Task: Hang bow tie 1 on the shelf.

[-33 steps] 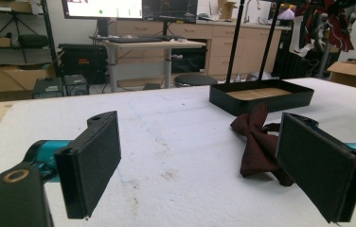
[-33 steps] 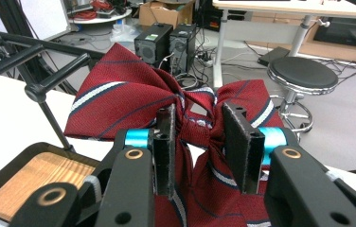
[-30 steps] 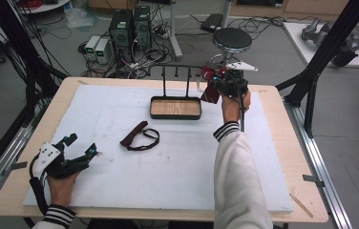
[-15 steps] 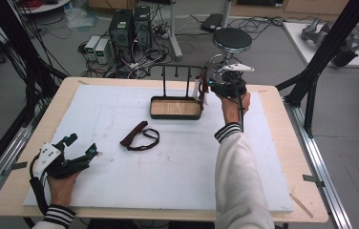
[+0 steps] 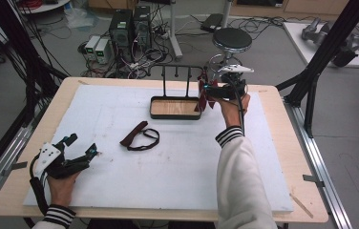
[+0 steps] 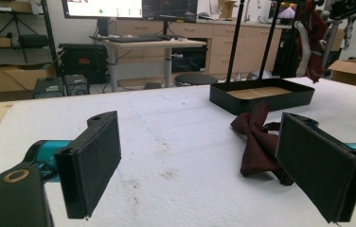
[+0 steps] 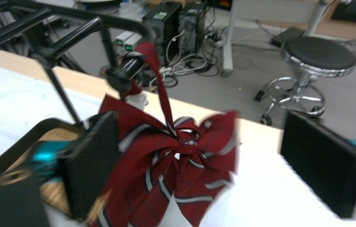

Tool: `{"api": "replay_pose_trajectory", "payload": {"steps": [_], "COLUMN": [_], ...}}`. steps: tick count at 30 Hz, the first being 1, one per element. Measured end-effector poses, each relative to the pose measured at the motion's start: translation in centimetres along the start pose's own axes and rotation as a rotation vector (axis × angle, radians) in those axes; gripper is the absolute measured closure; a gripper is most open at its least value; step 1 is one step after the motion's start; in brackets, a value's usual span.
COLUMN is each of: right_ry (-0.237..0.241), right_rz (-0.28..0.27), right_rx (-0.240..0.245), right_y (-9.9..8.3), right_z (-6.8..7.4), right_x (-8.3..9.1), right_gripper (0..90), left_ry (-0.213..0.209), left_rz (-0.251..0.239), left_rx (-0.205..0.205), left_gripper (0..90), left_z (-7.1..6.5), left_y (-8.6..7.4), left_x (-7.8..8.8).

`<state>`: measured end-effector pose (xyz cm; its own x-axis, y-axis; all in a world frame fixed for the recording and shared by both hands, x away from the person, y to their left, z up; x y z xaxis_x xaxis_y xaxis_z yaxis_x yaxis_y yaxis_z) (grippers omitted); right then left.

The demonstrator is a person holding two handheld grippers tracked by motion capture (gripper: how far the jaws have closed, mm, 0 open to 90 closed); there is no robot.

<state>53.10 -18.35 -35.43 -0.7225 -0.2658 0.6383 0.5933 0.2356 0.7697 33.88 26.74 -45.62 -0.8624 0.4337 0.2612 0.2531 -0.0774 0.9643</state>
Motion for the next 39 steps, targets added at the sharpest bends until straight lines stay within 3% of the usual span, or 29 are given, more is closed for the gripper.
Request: {"api": "replay_pose_trajectory", "payload": {"steps": [6, 13, 15, 19, 28, 39], "right_ry": [0.064, 0.105, 0.113, 0.111, 0.139, 0.198], "right_rz": [-0.055, -0.076, -0.115, -0.124, -0.186, -0.240], "right_rx": [0.021, 0.039, 0.044, 0.068, 0.055, 0.044], "right_y": [0.6, 0.7, 0.5, -1.0, -4.7, -9.6], "right_z": [1.0, 1.6, 1.7, 1.6, 1.2, 2.0], "right_x": [2.4, 4.9, 5.8, 7.0, 9.7, 11.2], "right_gripper": [10.5, 10.5, 10.5, 10.5, 10.5, 10.5], "left_ry": [0.003, 0.005, 0.007, 0.011, 0.007, 0.009], "left_rz": [-0.001, -0.005, -0.005, -0.008, -0.009, 0.005], "left_rx": [0.000, -0.003, -0.004, -0.009, -0.008, 0.003], "left_gripper": [15.3, 15.3, 15.3, 15.3, 15.3, 16.1], "left_z": [0.0, 0.0, 0.0, -0.1, -0.1, 0.1], "left_y": [0.0, 0.0, 0.0, 0.0, 0.0, 0.0], "left_x": [0.0, 0.0, 0.0, 0.1, 0.1, 0.0]}}
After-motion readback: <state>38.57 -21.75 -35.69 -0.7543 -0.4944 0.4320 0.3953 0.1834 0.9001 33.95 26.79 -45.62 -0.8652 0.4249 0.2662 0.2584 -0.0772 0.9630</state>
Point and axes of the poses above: each handheld gripper's, and its own axes: x roughly backward along the jaws, y roughly out of its top, z roughly to its left, the point moved 7 cm from there along -x, roughly forward along the jaws, and after that the axes turned 13 degrees about z, right-handed, at the moved point
